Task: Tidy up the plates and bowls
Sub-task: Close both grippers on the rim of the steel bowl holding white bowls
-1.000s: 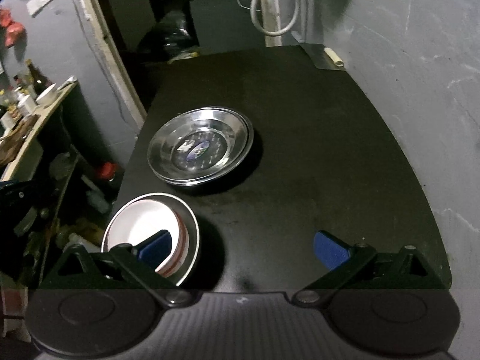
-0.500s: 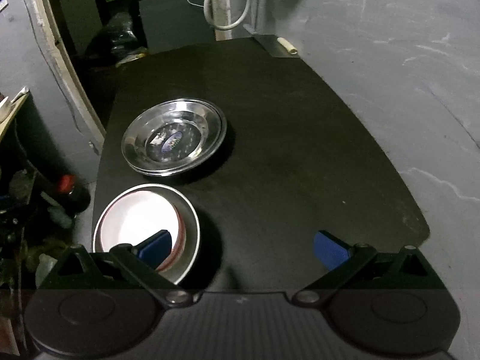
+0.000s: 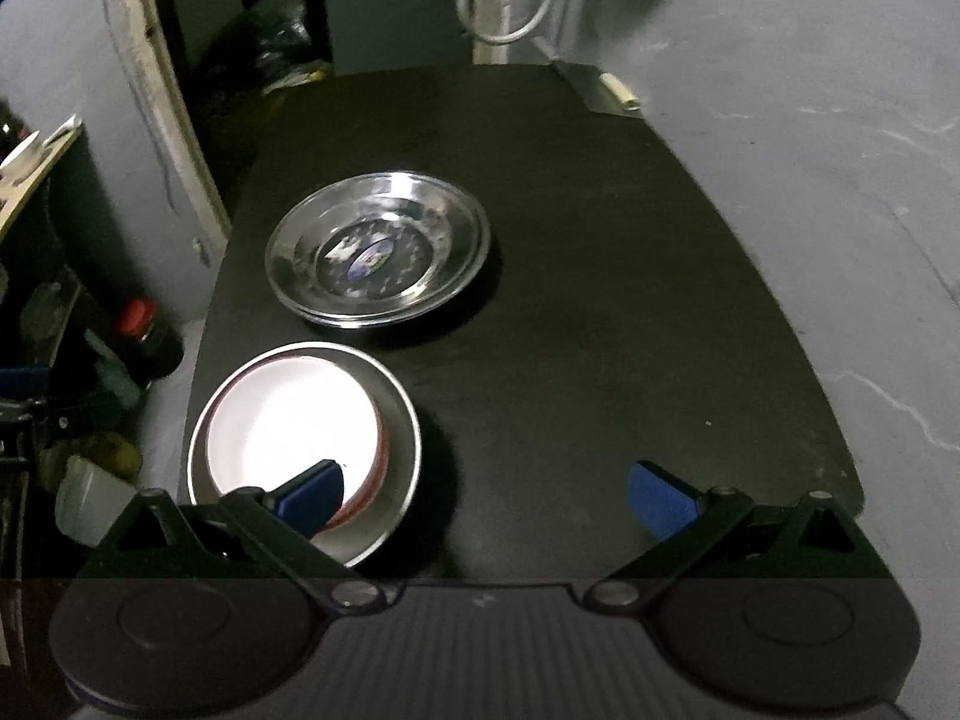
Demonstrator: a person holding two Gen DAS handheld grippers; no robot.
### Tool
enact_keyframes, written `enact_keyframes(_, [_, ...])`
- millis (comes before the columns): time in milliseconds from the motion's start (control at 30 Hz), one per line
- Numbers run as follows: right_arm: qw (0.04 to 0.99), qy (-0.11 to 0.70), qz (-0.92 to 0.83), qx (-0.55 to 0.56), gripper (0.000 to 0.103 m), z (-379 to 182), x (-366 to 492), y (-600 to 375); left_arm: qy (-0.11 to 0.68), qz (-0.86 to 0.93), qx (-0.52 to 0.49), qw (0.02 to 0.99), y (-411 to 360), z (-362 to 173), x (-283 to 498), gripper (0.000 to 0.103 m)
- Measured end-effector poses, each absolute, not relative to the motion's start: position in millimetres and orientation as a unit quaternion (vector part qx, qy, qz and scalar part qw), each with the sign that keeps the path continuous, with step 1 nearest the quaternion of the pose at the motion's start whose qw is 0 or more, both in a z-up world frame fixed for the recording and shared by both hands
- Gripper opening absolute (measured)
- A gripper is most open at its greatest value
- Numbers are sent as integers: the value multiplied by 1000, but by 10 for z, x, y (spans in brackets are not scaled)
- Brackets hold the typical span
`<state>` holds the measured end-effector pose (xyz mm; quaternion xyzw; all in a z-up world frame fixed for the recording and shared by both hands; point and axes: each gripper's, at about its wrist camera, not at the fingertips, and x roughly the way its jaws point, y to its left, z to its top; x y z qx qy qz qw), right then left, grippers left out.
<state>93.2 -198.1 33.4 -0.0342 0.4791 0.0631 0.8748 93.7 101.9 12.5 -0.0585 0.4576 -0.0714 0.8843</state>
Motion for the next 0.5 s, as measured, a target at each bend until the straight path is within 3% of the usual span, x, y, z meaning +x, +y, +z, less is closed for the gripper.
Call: enact_keyframes(500, [856, 510, 69, -47, 103, 178, 1239, -2163, 491, -99, -74, 862, 743, 14, 1123, 102])
